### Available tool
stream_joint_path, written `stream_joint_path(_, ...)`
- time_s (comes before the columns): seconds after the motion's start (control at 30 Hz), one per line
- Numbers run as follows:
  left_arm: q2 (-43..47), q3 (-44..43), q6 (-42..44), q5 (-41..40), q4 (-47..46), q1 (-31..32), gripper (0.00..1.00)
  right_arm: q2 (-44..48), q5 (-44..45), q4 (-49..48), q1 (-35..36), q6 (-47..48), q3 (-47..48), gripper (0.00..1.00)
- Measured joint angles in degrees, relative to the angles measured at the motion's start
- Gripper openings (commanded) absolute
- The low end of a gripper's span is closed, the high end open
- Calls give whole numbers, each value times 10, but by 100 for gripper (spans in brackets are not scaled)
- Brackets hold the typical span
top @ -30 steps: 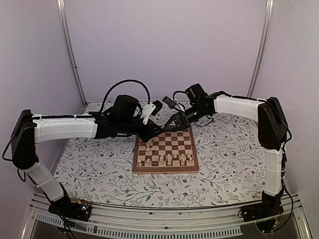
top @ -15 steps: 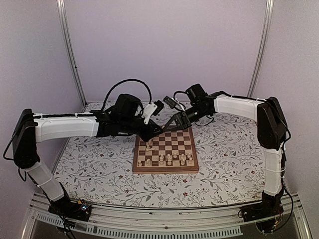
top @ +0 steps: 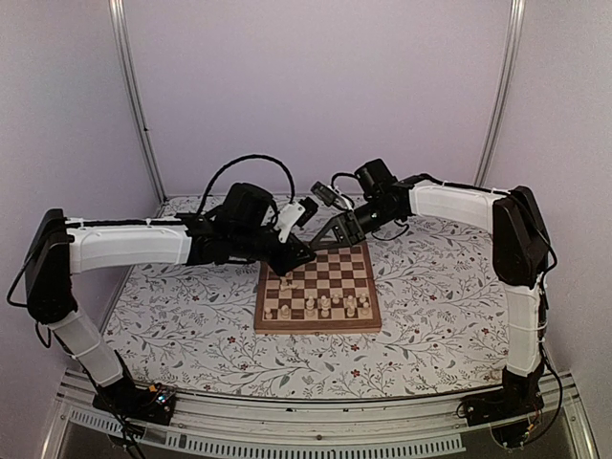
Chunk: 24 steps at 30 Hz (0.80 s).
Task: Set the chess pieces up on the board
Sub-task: Place the chess piece on the chessboard.
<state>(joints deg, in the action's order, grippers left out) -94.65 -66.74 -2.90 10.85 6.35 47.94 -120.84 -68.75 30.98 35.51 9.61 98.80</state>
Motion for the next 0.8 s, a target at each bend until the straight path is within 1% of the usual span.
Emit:
stream_joint_path(0.07,-1,0,2,3,0,3,14,0,0,-4,1,0,6,27)
stream_joint_path(0.13,-4,-2,3,5,1,5,14,0,0,-6,2,0,9,24)
stream_joint_path(0.2,-6,-4,3,5,4,6,14,0,0,-7,2,0,10,24)
stream_joint_path(0.33,-7,-7,3,1,5,6,14,0,0,-7,2,-4,10,33)
stream_joint_path(0.5,-7,-7,3,-17,6,7,14,0,16,-9,2,-6,10,35)
stream_joint_path(0.6,-7,-7,3,-28,9,7,14,0,27,-9,2,-6,9,33)
stream_joint_path(0.8,-6,-7,3,-40,12,7,13,0,33,-10,1,-7,2,24)
